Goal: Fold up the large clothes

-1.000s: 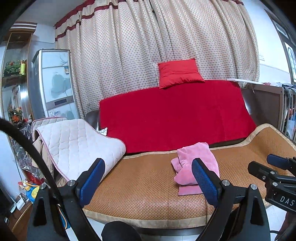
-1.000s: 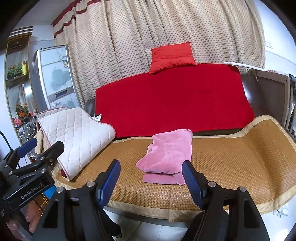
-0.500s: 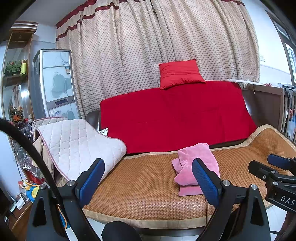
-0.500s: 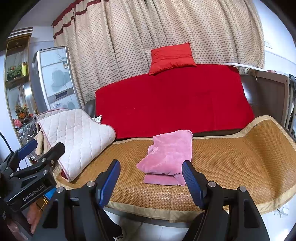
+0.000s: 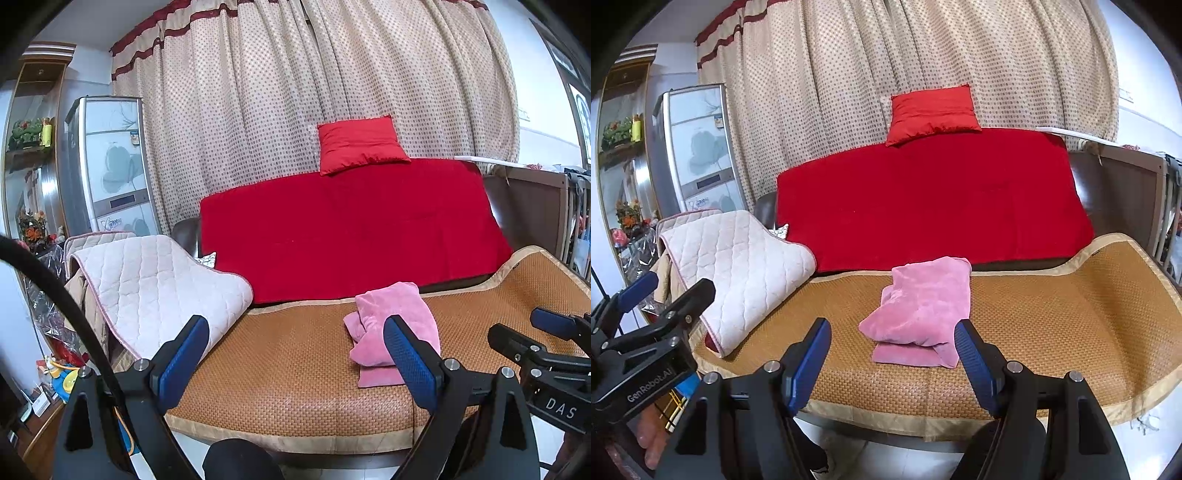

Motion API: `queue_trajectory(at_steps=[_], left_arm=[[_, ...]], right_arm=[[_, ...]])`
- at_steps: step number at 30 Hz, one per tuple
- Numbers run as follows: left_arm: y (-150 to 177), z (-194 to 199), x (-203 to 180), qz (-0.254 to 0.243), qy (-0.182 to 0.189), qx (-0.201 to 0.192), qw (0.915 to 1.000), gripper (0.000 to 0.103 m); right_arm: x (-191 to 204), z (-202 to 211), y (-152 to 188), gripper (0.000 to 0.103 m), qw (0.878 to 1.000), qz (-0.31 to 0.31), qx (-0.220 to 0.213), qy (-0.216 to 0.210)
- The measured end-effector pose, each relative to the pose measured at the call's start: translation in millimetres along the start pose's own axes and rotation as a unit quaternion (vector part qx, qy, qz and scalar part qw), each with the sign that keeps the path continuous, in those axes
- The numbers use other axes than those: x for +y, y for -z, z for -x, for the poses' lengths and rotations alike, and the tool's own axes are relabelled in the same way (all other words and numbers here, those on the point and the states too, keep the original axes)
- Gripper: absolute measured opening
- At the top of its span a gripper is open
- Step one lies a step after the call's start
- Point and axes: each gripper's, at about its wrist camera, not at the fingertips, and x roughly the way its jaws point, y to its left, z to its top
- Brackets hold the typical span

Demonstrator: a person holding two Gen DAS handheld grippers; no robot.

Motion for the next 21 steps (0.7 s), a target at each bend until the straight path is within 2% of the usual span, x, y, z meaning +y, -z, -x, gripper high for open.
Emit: queue_trajectory(at_steps=[21], left_arm=[[6.1, -2.2, -0.1, -0.009, 0.005, 0.007, 0.9999, 0.096]], right_arm=[[7.4, -4.5, 3.6, 0.073, 1.000, 0.005, 0.006, 0.005]])
